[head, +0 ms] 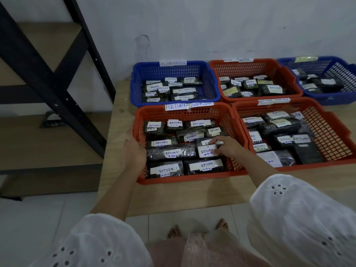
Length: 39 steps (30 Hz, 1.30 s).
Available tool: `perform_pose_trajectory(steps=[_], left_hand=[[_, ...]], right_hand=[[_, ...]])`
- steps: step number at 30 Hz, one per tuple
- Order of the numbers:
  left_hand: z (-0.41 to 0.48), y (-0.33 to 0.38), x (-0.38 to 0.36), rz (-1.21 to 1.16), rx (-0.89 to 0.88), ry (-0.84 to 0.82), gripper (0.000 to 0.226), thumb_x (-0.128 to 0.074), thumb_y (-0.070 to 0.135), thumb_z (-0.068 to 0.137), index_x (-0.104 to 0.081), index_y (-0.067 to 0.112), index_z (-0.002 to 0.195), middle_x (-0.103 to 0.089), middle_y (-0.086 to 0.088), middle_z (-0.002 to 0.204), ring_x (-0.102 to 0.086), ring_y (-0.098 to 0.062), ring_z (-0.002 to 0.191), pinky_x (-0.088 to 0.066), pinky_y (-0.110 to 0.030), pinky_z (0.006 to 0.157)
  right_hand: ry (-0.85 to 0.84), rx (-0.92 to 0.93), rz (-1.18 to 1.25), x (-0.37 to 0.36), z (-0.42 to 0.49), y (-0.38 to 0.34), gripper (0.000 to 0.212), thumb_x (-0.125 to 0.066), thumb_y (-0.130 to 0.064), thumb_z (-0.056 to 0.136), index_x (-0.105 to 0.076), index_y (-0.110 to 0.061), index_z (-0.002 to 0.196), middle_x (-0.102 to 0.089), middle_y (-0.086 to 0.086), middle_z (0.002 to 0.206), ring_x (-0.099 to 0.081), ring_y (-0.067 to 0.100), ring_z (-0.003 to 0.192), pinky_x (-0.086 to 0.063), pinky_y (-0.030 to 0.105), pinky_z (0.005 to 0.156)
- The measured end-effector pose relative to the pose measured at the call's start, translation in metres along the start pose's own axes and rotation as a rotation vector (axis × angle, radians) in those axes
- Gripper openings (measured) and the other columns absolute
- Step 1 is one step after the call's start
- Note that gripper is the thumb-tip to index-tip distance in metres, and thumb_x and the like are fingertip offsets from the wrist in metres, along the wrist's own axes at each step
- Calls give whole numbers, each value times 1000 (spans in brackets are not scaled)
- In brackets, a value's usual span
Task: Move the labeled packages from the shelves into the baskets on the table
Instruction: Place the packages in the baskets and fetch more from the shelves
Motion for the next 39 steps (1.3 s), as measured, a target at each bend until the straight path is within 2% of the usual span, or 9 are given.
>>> perform_pose_trajectory(steps=[4,8,13,16,21,25,29,37,39], left_hand=[[1,-3,-2,-25,6,-8,48,-43,7,93,-32,13,139,-57,-15,120,-57,-30,106,-45,-39,85],[2,-5,-1,22,13,10,51,-43,4,92,-31,13,141,-56,-18,121,-56,-33,106,-41,-37,82],[1,-3,0,34,1,15,51,-44,4,92,-31,11,141,-57,-19,120,-57,-34,105,-39,-34,77],[1,-3,0,31,7,4,51,-43,4,92,-30,11,141,-56,-19,122,-56,-34,107,-44,-40,82],[-1,-2,1,57,17,-1,52,-44,7,93,-28,14,142,-56,-17,122,-56,-33,107,-45,-43,82],[0,-3,1,51,20,-2,52,-44,6,93,-29,13,142,-57,-17,122,-57,-32,107,-44,-41,80],[-1,-3,1,40,23,-12,53,-44,8,93,-27,15,143,-55,-16,125,-56,-33,109,-46,-46,87],[-1,-2,2,22,19,-12,54,-44,6,93,-28,16,143,-54,-16,125,-54,-32,112,-45,-46,90],[-1,-3,1,18,28,-19,53,-43,6,93,-28,16,143,-54,-15,126,-54,-32,112,-46,-46,90]], right_hand=[[21,31,-127,0,2,-7,28,-69,0,82,-66,-7,109,-53,11,134,-49,26,123,-41,33,101],[23,42,-222,-1,2,-10,30,-68,-4,84,-63,-9,113,-53,13,132,-52,27,118,-41,24,87],[-31,15,-185,5,4,-10,29,-66,-1,85,-64,-10,113,-44,11,144,-45,27,128,-41,36,103],[-46,1,-212,8,4,-7,30,-65,-1,85,-63,-9,114,-41,10,146,-42,27,130,-40,35,103],[1,6,-283,4,3,-7,29,-66,-2,85,-62,-8,113,-42,10,144,-43,27,128,-40,31,96],[44,11,-272,3,0,-8,30,-67,-6,86,-63,-13,115,-50,11,137,-50,26,122,-38,23,88],[4,29,-202,-2,0,-10,31,-66,-5,86,-63,-12,117,-48,11,139,-49,26,122,-40,29,97],[-73,-52,-16,-5,-1,6,25,-66,-10,88,-55,-14,110,-46,11,140,-46,26,124,-36,27,92],[-84,-63,12,-7,0,10,29,-66,-13,88,-55,-17,114,-49,11,137,-49,25,122,-38,30,97]])
Point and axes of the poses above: each hand's wrist, its own z-axis towards the middle knuckle, its own x-axis out of the back of the hand, y = z × x, the point moved 7 cm from there along z, towards the middle knuckle
